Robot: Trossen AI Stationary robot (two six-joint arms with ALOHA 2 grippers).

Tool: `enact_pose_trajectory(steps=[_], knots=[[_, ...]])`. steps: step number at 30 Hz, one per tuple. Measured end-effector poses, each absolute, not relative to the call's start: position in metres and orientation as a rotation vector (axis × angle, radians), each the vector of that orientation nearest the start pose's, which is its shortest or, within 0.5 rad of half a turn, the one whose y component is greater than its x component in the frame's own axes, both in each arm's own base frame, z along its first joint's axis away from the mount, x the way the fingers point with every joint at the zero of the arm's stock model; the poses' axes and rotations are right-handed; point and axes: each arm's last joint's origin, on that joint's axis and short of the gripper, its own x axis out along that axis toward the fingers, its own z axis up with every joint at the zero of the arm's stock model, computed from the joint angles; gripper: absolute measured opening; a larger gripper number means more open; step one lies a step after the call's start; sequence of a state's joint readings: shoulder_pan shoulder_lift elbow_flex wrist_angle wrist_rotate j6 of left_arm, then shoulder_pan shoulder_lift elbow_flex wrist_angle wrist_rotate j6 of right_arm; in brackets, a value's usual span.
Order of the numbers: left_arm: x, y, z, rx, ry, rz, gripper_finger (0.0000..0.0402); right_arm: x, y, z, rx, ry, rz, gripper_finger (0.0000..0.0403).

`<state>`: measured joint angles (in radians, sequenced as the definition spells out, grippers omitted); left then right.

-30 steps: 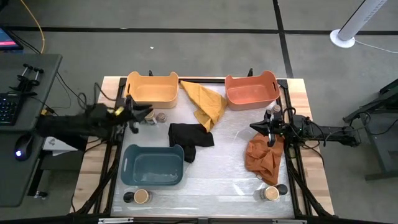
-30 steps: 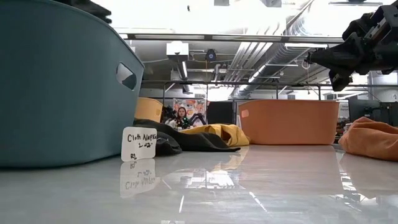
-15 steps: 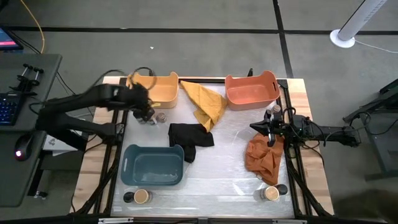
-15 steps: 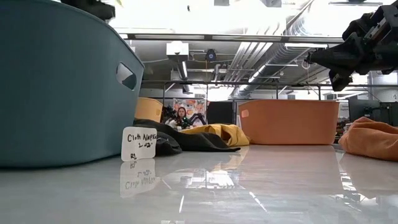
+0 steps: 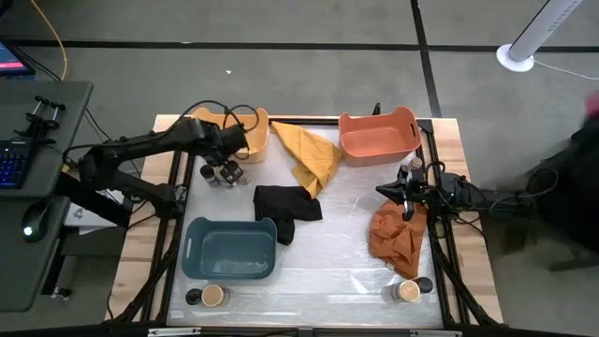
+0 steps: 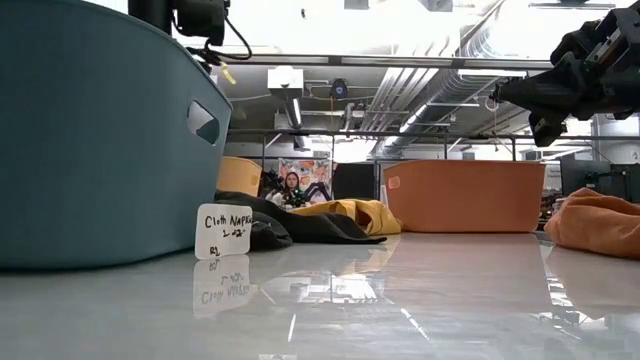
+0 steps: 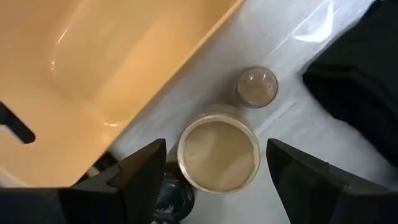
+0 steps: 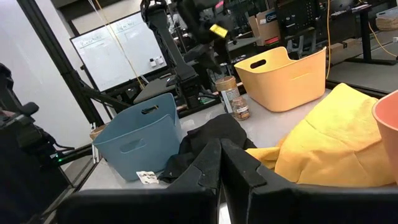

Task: Sort spices by type
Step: Put the top left gold spice bottle into the yellow bin

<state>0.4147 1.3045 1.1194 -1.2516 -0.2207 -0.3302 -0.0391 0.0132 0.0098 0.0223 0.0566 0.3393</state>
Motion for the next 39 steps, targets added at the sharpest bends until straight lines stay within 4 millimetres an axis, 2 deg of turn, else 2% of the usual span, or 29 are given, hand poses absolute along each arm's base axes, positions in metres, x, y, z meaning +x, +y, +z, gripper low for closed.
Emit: enact_pose_trajectory(steps=[6, 12, 20, 29, 36, 39], knots=[[0.183, 0.104, 0.266, -0.473, 1.357, 0.751, 0.0262, 0.098, -0.005, 0.168, 0.339, -0.035, -0.092, 0.0003], [0.181, 0.107, 0.266, -0.542, 1.33, 0.817, 0.0262, 0.098, -0.005, 0.168, 0.339, -0.035, -0.092, 0.0003], [0.181, 0.105, 0.265, -0.513, 1.366, 0.723, 0.0262, 0.098, -0.005, 0.168, 0.339, -0.035, -0.092, 0.0003], [0.183, 0.107, 0.265, -0.463, 1.368, 0.704, 0.0306, 0.098, -0.005, 0.168, 0.339, -0.035, -0.092, 0.0003], [0.18, 0.106, 0.264, -0.514, 1.376, 0.755, 0.031, 0.098, -0.005, 0.168, 0.339, -0.035, -0.092, 0.0003], [0.182, 0.105, 0.263, -0.55, 1.378, 0.725, 0.031, 0.098, -0.005, 0.168, 0.339, -0.035, -0.092, 0.0003]])
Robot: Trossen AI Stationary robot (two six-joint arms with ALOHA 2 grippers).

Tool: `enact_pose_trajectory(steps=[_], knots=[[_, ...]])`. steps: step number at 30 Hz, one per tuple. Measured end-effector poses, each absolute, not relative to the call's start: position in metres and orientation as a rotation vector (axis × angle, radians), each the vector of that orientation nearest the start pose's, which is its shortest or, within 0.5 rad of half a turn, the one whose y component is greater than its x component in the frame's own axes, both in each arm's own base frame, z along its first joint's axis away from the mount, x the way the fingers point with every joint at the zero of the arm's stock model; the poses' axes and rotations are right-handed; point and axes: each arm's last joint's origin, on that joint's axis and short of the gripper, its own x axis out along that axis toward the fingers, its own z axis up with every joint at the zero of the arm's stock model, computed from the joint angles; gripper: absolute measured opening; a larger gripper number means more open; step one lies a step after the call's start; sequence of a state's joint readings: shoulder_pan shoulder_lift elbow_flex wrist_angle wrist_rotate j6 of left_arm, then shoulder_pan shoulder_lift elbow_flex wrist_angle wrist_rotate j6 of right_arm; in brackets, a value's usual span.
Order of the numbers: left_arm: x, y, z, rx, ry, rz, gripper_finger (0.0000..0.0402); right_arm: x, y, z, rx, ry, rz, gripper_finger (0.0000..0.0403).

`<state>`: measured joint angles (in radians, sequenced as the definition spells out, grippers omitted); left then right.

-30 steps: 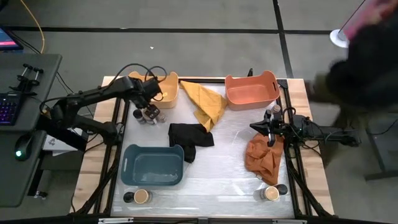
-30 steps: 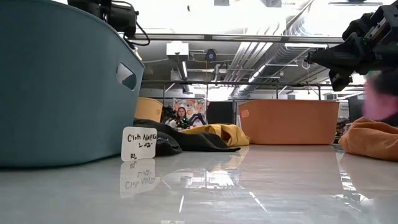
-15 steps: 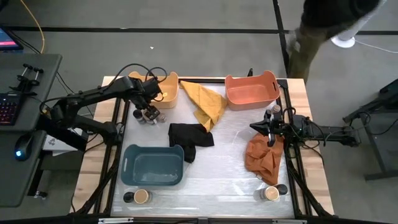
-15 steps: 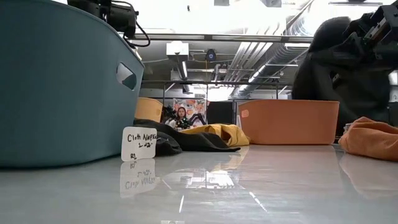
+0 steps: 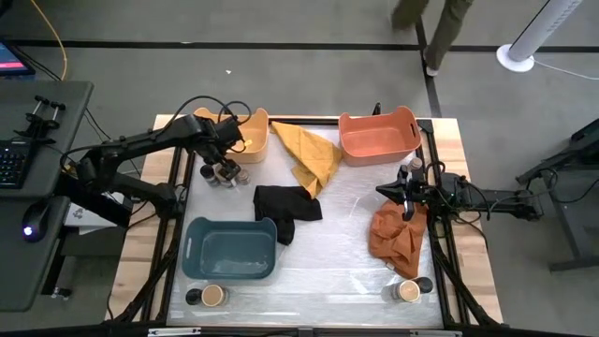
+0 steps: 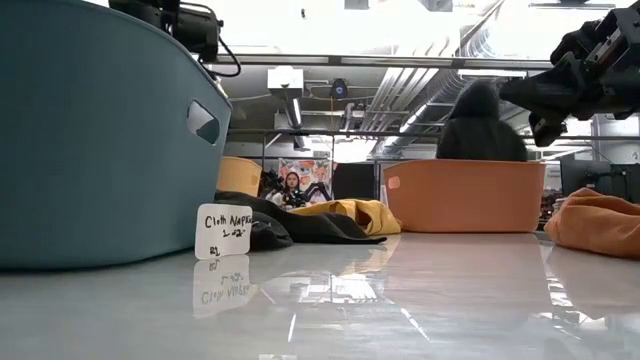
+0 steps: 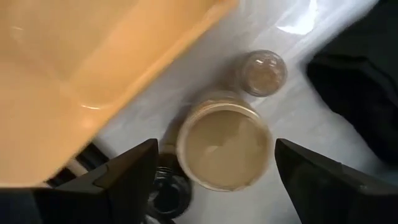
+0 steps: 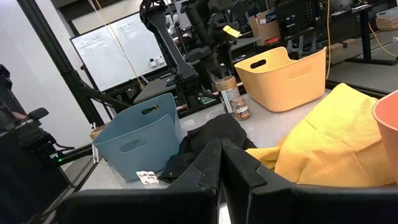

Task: Sort spices by type
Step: Put the top left gold spice bottle into the yellow bin

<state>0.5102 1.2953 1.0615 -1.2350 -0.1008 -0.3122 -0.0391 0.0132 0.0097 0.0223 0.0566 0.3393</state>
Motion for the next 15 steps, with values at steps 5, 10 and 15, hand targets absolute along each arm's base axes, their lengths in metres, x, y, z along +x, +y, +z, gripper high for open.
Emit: enact_pose_trajectory(steps=[5, 10, 15], knots=[[0.187, 0.107, 0.258, -0.583, 1.396, 0.691, 0.031, 0.098, -0.005, 0.168, 0.339, -0.035, -0.091, 0.0003], [0.192, 0.111, 0.249, -0.564, 1.442, 0.735, 0.031, 0.098, -0.005, 0.168, 0.339, -0.035, -0.091, 0.0003], [0.197, 0.114, 0.24, -0.568, 1.486, 0.745, 0.031, 0.098, -0.005, 0.168, 0.339, -0.035, -0.092, 0.0003]])
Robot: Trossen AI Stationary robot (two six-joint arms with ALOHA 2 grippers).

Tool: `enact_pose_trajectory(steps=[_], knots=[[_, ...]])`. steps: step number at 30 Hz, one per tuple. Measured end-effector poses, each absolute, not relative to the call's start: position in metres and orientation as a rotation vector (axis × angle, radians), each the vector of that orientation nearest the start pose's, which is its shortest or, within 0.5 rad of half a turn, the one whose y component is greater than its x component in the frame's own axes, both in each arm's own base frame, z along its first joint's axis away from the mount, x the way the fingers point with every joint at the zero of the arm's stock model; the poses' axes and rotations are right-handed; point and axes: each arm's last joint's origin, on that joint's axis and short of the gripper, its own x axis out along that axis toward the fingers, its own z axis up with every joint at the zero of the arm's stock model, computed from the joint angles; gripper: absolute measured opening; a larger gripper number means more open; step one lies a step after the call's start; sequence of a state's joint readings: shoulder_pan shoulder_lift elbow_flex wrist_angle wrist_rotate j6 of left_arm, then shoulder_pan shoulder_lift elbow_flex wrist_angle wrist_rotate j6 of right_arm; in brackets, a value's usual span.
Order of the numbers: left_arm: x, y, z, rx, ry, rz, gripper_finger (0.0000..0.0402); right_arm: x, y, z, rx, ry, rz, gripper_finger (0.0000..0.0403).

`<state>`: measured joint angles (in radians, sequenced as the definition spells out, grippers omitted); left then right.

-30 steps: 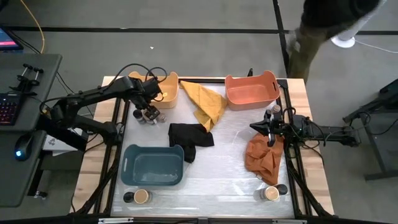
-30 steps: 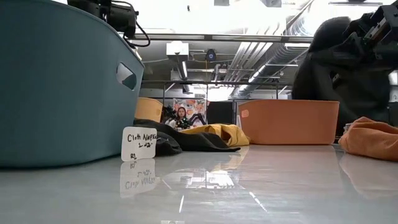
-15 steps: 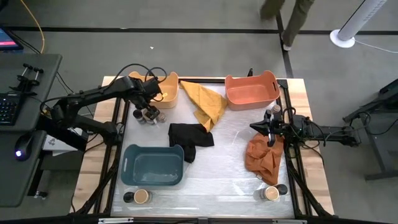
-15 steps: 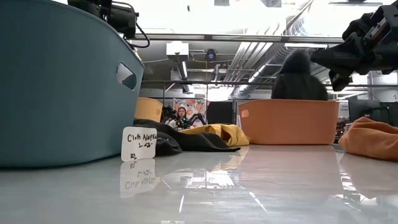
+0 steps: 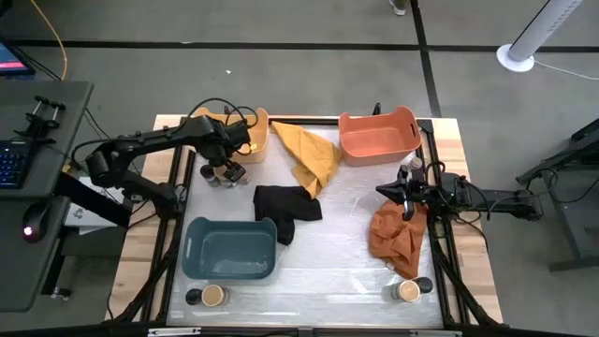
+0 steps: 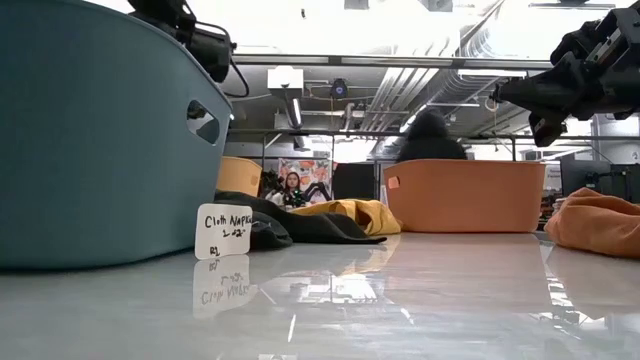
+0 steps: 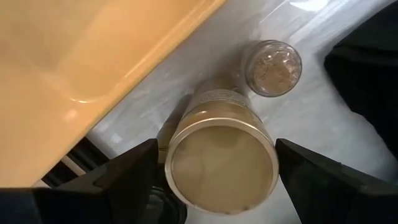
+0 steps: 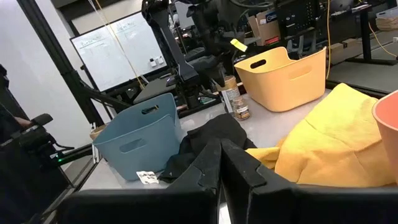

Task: Sort spices by type
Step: Put the top left gold spice bottle into the yellow bin

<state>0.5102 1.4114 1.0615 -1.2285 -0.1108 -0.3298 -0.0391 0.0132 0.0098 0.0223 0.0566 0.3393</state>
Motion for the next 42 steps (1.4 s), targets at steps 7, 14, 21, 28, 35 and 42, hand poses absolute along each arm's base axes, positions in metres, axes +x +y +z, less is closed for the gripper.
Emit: enact_pose_trajectory(steps=[7, 14, 21, 28, 35, 42], knots=[[0.202, 0.117, 0.231, -0.588, 1.536, 0.757, 0.031, 0.098, -0.005, 0.168, 0.339, -0.035, -0.091, 0.0003], [0.203, 0.117, 0.225, -0.61, 1.589, 0.755, 0.031, 0.098, -0.005, 0.168, 0.339, -0.035, -0.091, 0.0003], [0.199, 0.114, 0.226, -0.614, 1.639, 0.752, 0.0264, 0.098, -0.005, 0.168, 0.339, -0.035, -0.092, 0.0003], [0.203, 0.115, 0.23, -0.591, 1.615, 0.725, 0.0236, 0.098, -0.005, 0.168, 0.339, -0.035, -0.091, 0.0003], [0.214, 0.113, 0.268, -0.579, 1.488, 0.612, 0.0236, 0.098, -0.005, 0.168, 0.339, -0.035, -0.092, 0.0003], [0.208, 0.11, 0.34, -0.468, 1.21, 0.678, 0.0236, 0.098, -0.005, 0.168, 0.339, -0.035, -0.091, 0.0003]])
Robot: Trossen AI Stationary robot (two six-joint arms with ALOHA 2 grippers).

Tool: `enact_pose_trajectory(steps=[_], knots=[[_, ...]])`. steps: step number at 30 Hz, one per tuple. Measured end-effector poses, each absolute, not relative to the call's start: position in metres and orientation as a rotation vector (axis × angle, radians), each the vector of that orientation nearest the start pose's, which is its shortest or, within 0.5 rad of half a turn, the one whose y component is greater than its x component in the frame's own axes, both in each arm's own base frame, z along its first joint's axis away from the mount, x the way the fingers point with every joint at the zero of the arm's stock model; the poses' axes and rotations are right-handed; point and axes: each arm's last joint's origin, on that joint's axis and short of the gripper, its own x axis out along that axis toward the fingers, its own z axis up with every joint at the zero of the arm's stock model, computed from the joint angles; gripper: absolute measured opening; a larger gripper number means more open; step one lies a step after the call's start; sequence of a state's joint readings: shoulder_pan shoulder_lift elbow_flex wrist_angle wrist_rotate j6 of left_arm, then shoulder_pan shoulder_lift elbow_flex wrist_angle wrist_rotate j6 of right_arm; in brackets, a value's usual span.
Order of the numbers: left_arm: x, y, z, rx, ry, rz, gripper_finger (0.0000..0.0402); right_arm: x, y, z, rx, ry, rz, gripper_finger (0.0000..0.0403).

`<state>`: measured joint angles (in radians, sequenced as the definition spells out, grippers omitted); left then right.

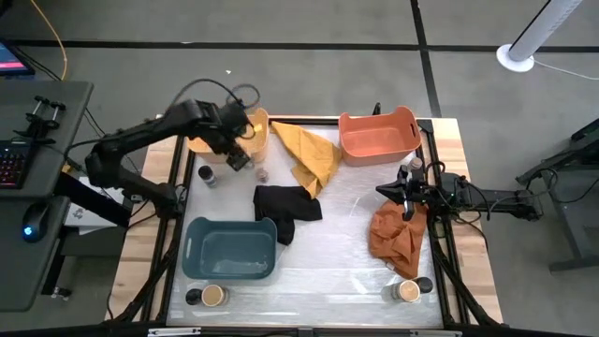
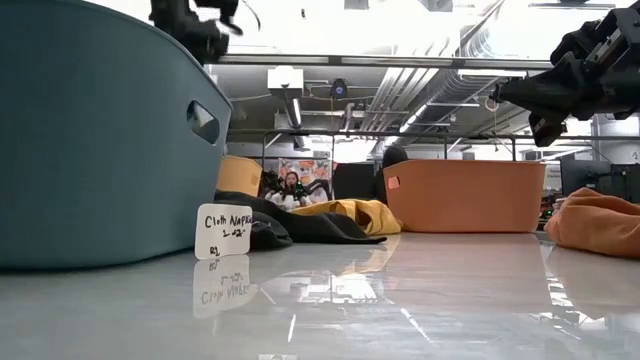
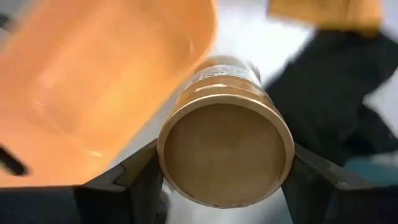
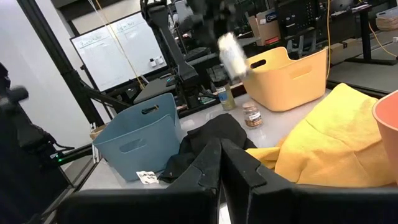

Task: Sort spices by type
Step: Put the top left gold spice bottle into the yellow bin

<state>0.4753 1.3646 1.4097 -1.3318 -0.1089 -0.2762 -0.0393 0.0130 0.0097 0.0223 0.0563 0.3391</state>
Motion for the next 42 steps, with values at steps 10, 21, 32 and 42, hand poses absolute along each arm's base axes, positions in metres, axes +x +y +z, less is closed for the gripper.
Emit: enact_pose_trajectory(steps=[10, 21, 32, 42], knots=[[0.175, 0.146, 0.348, -0.387, 1.248, 1.052, 0.0236, 0.098, -0.005, 0.168, 0.339, -0.035, -0.091, 0.0003], [0.145, 0.198, 0.324, -0.633, 1.403, 1.193, 0.0235, 0.098, -0.005, 0.168, 0.339, -0.035, -0.091, 0.0003], [0.153, 0.244, 0.282, -0.811, 1.432, 1.132, 0.024, 0.098, -0.005, 0.168, 0.339, -0.035, -0.092, 0.0003], [0.159, 0.251, 0.266, -0.845, 1.472, 1.136, 0.0261, 0.098, -0.005, 0.168, 0.339, -0.035, -0.092, 0.0003]])
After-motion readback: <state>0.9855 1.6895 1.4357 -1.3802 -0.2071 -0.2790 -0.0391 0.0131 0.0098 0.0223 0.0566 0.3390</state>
